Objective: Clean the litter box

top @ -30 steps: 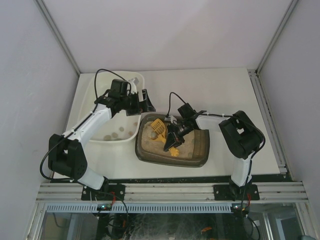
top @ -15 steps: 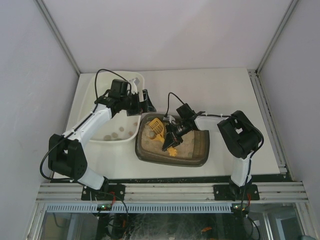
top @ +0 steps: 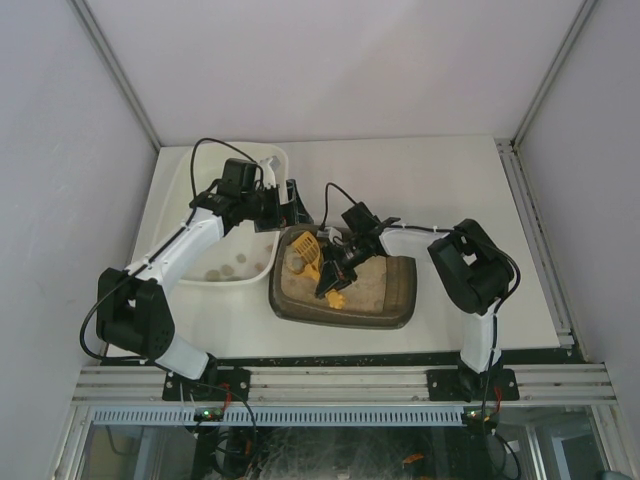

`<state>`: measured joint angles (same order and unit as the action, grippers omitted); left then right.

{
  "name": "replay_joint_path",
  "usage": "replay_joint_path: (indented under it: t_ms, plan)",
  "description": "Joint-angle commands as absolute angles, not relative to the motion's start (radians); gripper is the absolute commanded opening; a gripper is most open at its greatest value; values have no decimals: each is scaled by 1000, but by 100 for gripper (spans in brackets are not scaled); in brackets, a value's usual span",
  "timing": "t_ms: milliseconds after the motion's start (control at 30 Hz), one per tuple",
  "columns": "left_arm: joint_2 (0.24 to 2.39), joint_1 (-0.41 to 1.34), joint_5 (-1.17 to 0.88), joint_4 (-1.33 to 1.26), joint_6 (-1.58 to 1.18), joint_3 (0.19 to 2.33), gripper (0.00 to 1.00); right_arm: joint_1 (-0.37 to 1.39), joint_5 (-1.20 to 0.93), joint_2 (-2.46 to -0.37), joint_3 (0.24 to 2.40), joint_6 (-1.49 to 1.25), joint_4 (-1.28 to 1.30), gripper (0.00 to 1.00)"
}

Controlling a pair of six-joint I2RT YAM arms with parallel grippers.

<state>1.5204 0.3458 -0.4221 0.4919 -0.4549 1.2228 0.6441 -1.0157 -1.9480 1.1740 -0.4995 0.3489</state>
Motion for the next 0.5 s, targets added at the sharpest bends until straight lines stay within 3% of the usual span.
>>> replay_joint_path:
  t_ms: [0, 467]
  plan:
    - [1511, 351, -420, 479, -425, 1204, 100, 652, -1059, -1924, 1207, -498, 201, 0]
    - [1513, 351, -400, 489, -407, 1206, 100, 612, -1013, -1820, 1048, -458, 225, 0]
